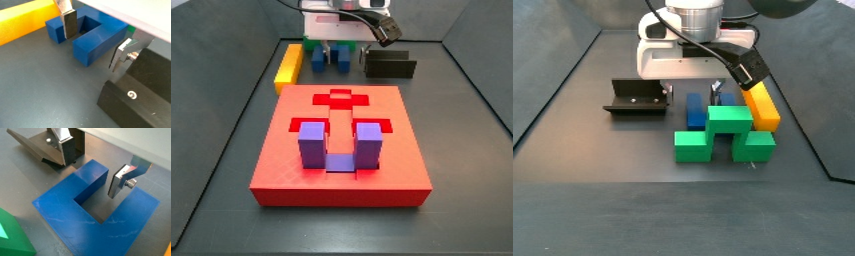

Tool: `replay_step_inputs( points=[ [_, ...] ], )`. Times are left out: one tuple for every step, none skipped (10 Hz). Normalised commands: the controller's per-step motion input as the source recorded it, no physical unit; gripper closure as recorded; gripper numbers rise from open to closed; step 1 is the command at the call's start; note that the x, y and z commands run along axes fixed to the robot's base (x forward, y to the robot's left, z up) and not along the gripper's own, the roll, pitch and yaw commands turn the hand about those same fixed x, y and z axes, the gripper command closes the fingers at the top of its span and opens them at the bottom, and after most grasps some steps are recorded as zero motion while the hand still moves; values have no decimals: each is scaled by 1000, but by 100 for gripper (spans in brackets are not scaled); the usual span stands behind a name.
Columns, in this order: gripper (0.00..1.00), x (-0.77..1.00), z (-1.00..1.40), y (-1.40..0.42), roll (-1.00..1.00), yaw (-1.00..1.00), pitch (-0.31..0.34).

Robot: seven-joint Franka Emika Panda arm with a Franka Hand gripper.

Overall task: Pick up the blue object. Move up. Place the blue object on the fixture. Regrasp the blue object. Move to above the board. Insert the blue object.
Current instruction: Pick up the blue object.

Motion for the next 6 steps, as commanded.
replay_step_inputs(
  points=[
    [0, 0, -54, 0, -50, 0, 0],
    [0, -3, -34, 0, 0, 0, 0],
    [0, 0, -60, -14, 47, 0, 20],
    [0, 0, -46, -9, 60, 0, 3],
    [100, 0, 0, 0, 0, 0, 0],
    [100, 0, 0, 0, 0, 0, 0]
  ],
)
